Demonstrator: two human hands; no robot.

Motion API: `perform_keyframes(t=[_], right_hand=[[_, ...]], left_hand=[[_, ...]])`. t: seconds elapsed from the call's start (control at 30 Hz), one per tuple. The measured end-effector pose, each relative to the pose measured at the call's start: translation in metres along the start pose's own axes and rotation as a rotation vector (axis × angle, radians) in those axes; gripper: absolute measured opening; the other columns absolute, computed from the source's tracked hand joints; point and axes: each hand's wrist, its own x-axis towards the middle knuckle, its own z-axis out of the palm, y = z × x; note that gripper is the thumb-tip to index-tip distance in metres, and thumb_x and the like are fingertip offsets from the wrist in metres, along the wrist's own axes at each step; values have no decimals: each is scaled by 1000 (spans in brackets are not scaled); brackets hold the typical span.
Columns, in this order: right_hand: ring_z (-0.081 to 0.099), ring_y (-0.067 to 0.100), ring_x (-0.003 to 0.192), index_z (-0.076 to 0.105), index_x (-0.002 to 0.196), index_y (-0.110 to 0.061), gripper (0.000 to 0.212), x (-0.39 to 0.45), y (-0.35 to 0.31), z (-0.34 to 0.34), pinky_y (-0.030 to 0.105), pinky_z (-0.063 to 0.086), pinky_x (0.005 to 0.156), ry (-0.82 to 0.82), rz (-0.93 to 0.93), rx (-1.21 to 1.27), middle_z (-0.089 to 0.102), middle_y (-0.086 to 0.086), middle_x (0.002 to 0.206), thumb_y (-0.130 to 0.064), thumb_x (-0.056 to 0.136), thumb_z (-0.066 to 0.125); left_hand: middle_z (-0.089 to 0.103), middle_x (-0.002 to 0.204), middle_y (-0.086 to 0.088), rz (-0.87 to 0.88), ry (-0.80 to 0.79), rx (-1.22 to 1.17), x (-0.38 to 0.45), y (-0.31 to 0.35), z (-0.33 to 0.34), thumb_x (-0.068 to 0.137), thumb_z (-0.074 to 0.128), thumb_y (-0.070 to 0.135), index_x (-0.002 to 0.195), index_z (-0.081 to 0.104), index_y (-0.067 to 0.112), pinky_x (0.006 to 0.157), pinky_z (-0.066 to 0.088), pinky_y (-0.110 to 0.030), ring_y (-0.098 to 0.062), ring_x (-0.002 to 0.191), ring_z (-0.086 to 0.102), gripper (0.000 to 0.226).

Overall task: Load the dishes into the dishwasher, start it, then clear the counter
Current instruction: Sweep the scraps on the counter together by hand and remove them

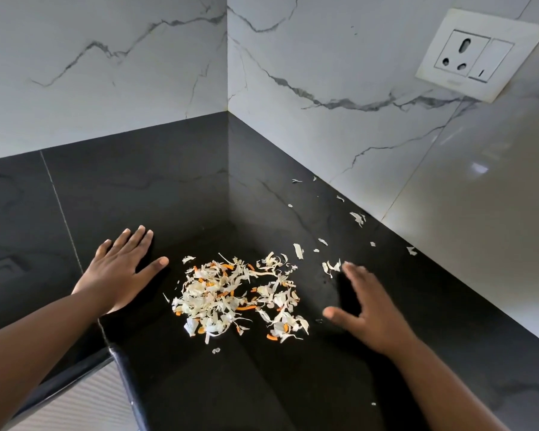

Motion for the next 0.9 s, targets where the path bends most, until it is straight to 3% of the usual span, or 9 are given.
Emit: perform_keyframes(t=[0.07, 0.2, 0.3, 0.43, 0.53, 0.63, 0.7, 0.8, 0.9], right_hand=[[17, 3, 143, 24, 151, -28, 113, 9, -14, 2, 28, 17, 115, 4, -64, 147, 21, -16, 154, -95, 61, 37], [36, 7, 133, 43, 142, -25, 98, 46, 20, -32, 23, 24, 107, 307, 91, 220, 42, -5, 146, -84, 64, 50], [42, 17, 132, 45, 140, -18, 106, 58, 66, -56, 30, 29, 108, 246, 184, 91, 47, 4, 143, -92, 64, 38], [37, 23, 136, 42, 143, -11, 112, 61, 91, -48, 29, 23, 109, 242, 241, 90, 43, 10, 147, -91, 65, 29], [21, 20, 145, 32, 149, -14, 111, 65, 63, -32, 33, 13, 116, 182, 243, 95, 30, 8, 155, -91, 68, 28], [9, 15, 147, 19, 153, -17, 110, 58, 4, -2, 27, 3, 116, 48, 77, 14, 17, 3, 160, -90, 71, 28], [11, 10, 146, 14, 154, -22, 113, 47, -37, 18, 29, 19, 117, -9, -72, 46, 13, -4, 160, -94, 67, 22], [21, -9, 138, 20, 150, -35, 101, 32, -81, 30, 11, 27, 104, 6, -112, 408, 19, -18, 156, -93, 68, 29], [34, -6, 134, 40, 143, -33, 96, 17, -78, 15, 26, 33, 105, 223, -43, 590, 32, -31, 147, -93, 69, 28]], left_hand=[[-6, 160, 11, 3, 3, 1, 0, -1, 1, 84, 15, 74, 155, 4, 26, 120, -5, -34, -7, 146, -11, 86], [-7, 159, 12, 3, 12, -11, 0, -3, 1, 73, -1, 87, 153, 1, 28, 120, -5, -34, -5, 145, -13, 100], [-9, 159, 13, -5, 10, -13, 0, -2, 0, 72, -3, 86, 153, -1, 30, 120, -6, -33, -5, 145, -16, 99], [-14, 158, 13, -23, -10, 13, -2, 2, -2, 80, 6, 77, 153, -4, 30, 120, -8, -34, -6, 144, -19, 88], [-12, 158, 13, -23, -16, 0, -2, 4, -3, 82, 10, 75, 154, -2, 29, 120, -8, -34, -6, 144, -18, 86], [-11, 159, 13, -17, -17, 1, -1, 3, -3, 82, 10, 75, 154, -1, 29, 120, -7, -34, -6, 145, -17, 86], [-11, 159, 12, -15, -23, 8, -1, 3, -3, 81, 9, 76, 154, -2, 29, 120, -7, -34, -6, 145, -16, 87], [-11, 159, 12, -17, -20, 11, -2, 3, -3, 80, 7, 76, 154, -1, 29, 120, -7, -33, -6, 145, -16, 89], [-11, 159, 12, -20, -16, 12, -1, 3, -4, 80, 6, 77, 154, -2, 29, 120, -7, -33, -6, 145, -16, 89]])
